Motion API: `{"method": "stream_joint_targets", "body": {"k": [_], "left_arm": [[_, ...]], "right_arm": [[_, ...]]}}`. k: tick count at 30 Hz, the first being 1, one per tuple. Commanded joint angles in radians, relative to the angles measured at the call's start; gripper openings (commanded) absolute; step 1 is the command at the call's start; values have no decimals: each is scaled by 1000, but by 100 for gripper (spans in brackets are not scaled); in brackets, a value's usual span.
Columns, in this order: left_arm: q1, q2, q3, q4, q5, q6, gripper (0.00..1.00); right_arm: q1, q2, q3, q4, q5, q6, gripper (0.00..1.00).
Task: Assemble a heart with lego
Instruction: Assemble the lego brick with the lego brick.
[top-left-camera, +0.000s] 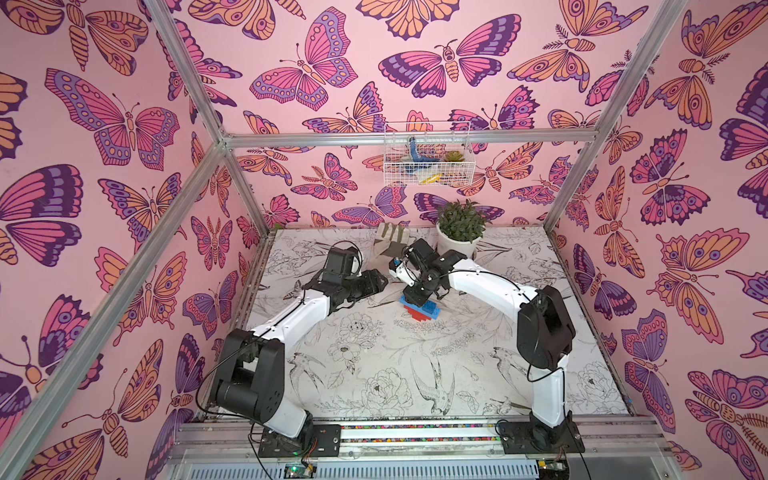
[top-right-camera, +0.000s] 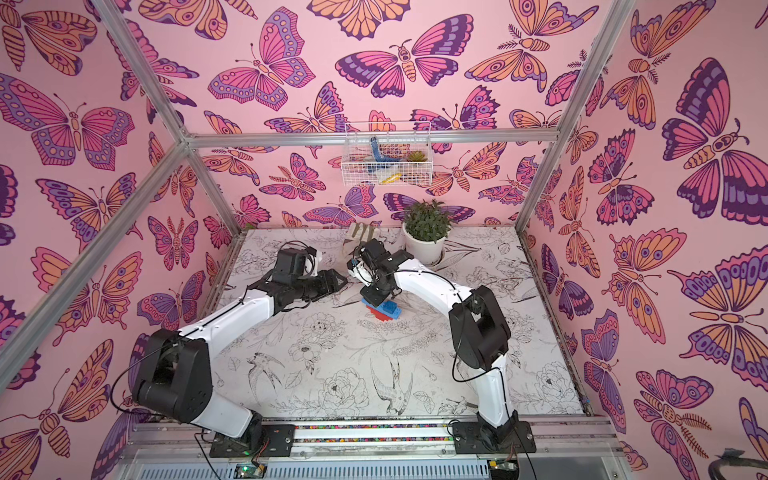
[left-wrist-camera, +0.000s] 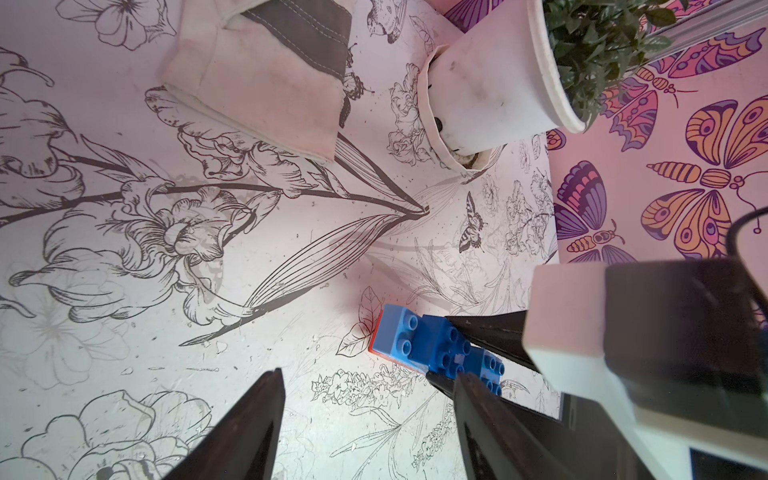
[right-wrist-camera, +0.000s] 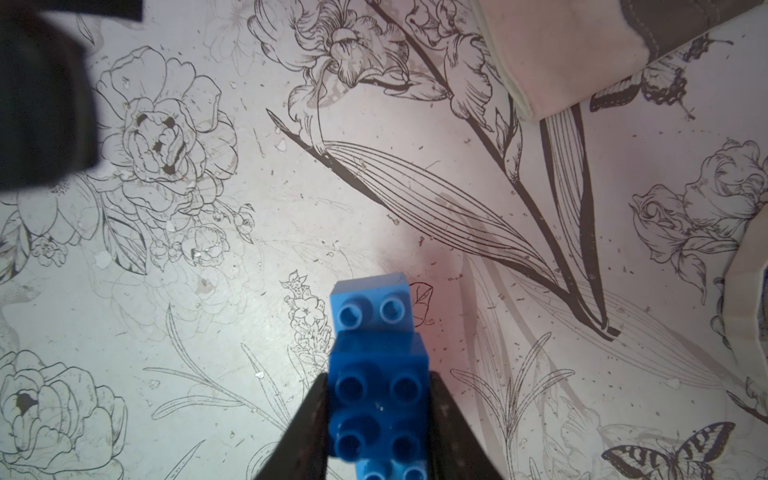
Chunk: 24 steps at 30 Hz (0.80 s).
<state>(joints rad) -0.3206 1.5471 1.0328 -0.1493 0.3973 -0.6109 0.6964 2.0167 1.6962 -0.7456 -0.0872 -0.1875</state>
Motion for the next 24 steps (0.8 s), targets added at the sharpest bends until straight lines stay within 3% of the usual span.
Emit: {"method": "stream_joint_targets", "body": {"k": [1,9,16,24], "left_arm": [[9,0,-21,17,13,0,70],[9,-2,-19,16,16,-3,70],[9,-11,-20,16,29,-10,73],[9,-41,-75,75,92,-63,88]], "right_arm": [[8,-34,-26,11,3,5,32],[7,-54,-52,39,-5,11,38],[6,-69,-58,44,11,7,49],[-19,-191,-154,120,-30,60,63]]}}
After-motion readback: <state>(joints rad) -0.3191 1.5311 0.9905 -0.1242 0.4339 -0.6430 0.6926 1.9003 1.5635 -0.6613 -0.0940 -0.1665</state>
